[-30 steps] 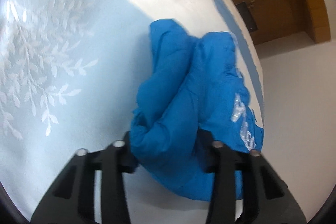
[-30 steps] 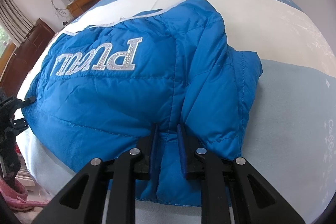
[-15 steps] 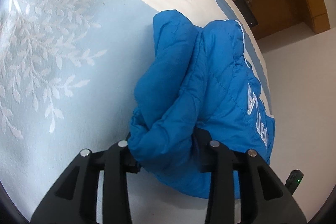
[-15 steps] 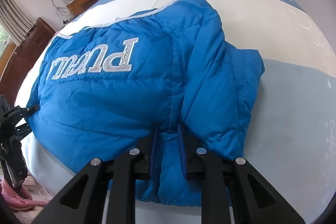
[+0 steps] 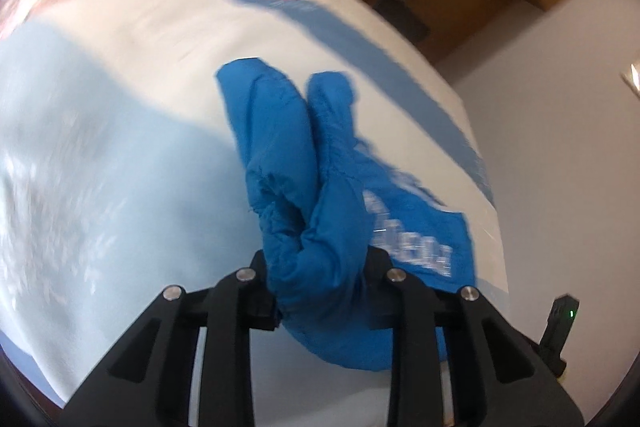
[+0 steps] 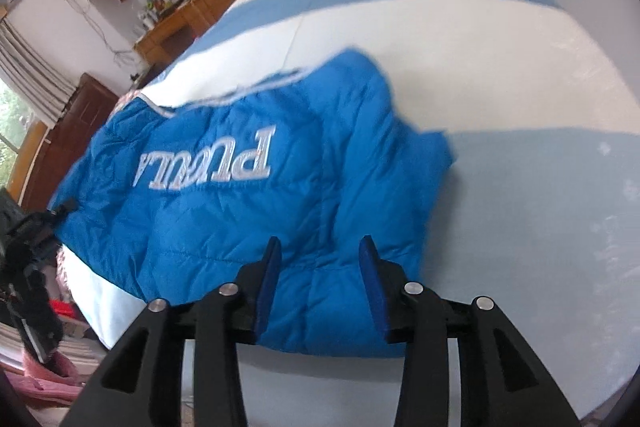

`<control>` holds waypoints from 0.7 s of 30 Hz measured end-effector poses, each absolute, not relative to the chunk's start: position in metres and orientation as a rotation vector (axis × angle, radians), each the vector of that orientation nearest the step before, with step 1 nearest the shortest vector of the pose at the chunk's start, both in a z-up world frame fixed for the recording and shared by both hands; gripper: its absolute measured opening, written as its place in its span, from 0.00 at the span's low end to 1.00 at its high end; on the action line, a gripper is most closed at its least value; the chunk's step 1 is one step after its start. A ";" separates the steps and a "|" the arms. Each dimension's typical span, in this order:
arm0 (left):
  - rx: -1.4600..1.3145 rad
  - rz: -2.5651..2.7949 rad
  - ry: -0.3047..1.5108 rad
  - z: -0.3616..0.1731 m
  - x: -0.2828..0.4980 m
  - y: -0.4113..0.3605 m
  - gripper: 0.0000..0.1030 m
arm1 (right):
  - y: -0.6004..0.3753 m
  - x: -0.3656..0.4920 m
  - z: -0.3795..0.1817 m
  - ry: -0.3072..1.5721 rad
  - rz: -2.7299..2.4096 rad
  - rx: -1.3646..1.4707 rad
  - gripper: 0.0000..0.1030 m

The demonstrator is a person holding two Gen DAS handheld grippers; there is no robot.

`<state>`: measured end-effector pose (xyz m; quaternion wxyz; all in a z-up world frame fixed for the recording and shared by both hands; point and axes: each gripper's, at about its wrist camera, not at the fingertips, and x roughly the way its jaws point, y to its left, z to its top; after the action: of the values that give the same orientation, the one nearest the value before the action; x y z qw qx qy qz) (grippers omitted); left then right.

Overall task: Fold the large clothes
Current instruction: 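Grasp the jacket side with the left gripper and fold it over the middle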

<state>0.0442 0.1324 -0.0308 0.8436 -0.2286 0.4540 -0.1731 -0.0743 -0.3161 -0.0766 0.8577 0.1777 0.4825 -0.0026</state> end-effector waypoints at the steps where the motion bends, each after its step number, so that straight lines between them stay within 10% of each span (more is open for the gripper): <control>1: -0.461 -0.386 0.948 -0.022 0.043 0.123 0.25 | -0.320 -0.076 -0.072 1.005 -0.018 0.382 0.40; 21: -0.080 -0.788 1.036 -0.015 0.057 -0.104 0.24 | -0.349 -0.107 -0.052 0.974 -0.109 0.446 0.46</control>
<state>0.0572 -0.1040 -0.0151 0.7949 -0.0373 0.4820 -0.3666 -0.1074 -0.3494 -0.0517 0.8586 0.2125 0.4636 -0.0519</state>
